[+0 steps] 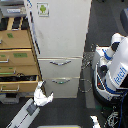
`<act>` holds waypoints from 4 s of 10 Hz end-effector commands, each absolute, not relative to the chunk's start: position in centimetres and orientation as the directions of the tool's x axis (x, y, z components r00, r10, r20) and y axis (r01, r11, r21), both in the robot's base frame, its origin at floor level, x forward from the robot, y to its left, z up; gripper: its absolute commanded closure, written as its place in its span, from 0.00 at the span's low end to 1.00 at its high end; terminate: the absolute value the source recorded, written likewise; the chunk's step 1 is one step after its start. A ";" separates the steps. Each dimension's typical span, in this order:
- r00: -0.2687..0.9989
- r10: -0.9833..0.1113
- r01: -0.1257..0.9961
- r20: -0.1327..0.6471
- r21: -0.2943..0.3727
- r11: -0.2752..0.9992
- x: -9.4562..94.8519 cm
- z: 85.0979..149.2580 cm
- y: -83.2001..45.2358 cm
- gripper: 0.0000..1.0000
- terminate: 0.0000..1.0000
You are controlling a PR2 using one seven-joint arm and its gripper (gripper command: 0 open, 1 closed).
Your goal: Opening the fridge
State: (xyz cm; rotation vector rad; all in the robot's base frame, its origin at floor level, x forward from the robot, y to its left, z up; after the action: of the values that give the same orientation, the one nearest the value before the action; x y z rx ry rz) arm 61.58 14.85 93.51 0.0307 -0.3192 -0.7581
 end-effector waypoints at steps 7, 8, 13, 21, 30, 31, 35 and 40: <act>0.946 -0.216 0.180 0.240 0.164 0.970 80.6 100.8 20.0 0.00 0.00; 0.949 -0.205 0.166 0.241 0.171 0.971 80.9 101.1 20.1 0.00 0.00; 0.959 -0.148 0.099 0.243 0.205 0.974 83.7 103.9 20.2 0.00 0.00; 0.971 -0.066 0.009 0.229 0.242 0.970 88.7 106.2 22.3 0.00 0.00; 0.970 -0.129 0.057 0.207 0.319 0.946 90.7 108.7 29.2 0.00 0.00; 0.972 -0.137 0.076 0.192 0.296 0.952 91.5 108.6 29.1 0.00 0.00; 0.977 -0.174 0.155 0.123 0.145 0.977 93.9 106.1 28.0 1.00 0.00; 0.972 -0.207 0.200 0.110 0.073 0.977 93.2 106.2 27.4 1.00 0.00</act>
State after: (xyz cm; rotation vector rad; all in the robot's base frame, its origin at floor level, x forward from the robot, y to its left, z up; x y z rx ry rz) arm 92.21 28.47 110.80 0.2185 -0.1743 -0.1206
